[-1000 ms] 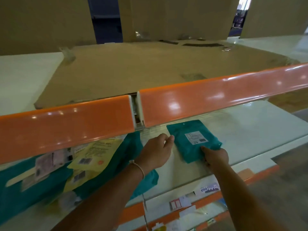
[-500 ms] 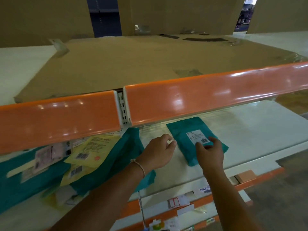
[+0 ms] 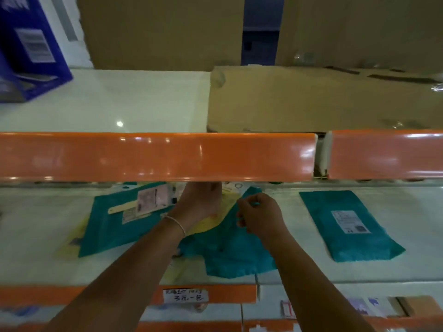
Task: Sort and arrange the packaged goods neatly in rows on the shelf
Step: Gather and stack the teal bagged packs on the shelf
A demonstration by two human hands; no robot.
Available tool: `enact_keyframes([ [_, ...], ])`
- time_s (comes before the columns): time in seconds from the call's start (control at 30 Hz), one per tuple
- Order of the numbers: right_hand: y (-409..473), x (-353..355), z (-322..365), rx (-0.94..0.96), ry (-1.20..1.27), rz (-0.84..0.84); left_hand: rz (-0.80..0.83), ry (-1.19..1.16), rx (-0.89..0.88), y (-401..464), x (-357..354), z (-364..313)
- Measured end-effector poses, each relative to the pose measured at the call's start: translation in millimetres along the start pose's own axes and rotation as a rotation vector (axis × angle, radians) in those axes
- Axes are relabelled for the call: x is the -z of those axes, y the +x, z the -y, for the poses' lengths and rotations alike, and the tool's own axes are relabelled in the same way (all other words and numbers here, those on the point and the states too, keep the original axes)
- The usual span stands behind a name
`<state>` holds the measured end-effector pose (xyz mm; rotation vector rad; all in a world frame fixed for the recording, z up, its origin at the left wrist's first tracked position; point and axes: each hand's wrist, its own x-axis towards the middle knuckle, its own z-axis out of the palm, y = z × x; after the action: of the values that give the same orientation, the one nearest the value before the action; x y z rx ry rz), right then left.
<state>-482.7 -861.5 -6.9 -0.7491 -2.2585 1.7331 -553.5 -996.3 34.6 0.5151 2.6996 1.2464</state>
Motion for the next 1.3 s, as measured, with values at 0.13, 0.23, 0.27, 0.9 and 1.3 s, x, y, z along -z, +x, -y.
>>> enact_keyframes([
  [0.13, -5, -27, 5, -0.013, -0.122, 0.004, 0.061, 0.046, -0.066, -3, 19, 27],
  [0.23, -9, -39, 6, -0.032, -0.18, -0.009, 0.105, -0.022, -0.105, -8, 27, 42],
  [0.27, -11, -43, 7, -0.035, -0.179, -0.024, 0.128, -0.043, -0.102, -10, 31, 46],
  [0.9, -75, -111, 35, 0.143, 0.485, -0.133, 0.602, -1.147, 0.542, -4, 110, 122],
  [1.3, -87, -228, 50, 0.101, 0.272, 0.153, 0.119, -0.885, 0.48, -15, 191, 211],
])
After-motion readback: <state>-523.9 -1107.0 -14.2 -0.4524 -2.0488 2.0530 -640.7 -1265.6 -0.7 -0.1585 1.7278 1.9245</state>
